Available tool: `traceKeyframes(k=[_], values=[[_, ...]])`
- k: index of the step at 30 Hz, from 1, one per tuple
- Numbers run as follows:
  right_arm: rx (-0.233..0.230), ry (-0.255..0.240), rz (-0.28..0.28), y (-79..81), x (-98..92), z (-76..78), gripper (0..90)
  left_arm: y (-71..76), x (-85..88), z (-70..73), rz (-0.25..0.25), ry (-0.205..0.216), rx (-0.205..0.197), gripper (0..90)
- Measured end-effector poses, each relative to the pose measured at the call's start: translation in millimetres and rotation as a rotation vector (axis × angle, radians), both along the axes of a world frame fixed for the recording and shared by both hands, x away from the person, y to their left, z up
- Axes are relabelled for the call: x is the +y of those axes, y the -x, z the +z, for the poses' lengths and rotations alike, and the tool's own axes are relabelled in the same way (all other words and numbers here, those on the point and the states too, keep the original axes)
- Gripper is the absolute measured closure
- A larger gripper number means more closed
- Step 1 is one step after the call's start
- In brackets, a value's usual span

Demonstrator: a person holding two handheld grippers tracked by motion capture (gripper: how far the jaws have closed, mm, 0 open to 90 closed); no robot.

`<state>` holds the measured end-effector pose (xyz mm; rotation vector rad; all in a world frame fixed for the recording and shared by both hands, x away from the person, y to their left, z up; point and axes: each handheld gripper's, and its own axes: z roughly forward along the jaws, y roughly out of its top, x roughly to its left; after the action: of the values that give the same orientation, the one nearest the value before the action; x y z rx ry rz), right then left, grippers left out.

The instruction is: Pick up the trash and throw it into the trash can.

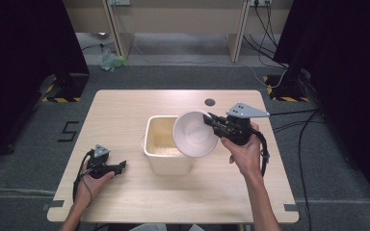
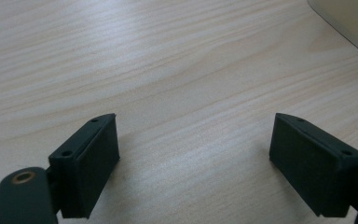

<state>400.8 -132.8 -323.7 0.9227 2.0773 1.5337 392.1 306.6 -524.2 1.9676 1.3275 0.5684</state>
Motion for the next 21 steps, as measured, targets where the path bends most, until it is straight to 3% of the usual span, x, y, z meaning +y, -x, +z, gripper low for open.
traceKeyframes(k=[10,21], values=[[0.007,0.045,0.004,-23.9,33.5,-4.2,82.8,0.0,0.0,0.0,0.0,0.0,0.0,14.7],[0.027,0.098,0.005,-38.7,59.2,-16.3,82.7,-0.1,0.1,0.0,-0.002,0.0,0.0,14.7]])
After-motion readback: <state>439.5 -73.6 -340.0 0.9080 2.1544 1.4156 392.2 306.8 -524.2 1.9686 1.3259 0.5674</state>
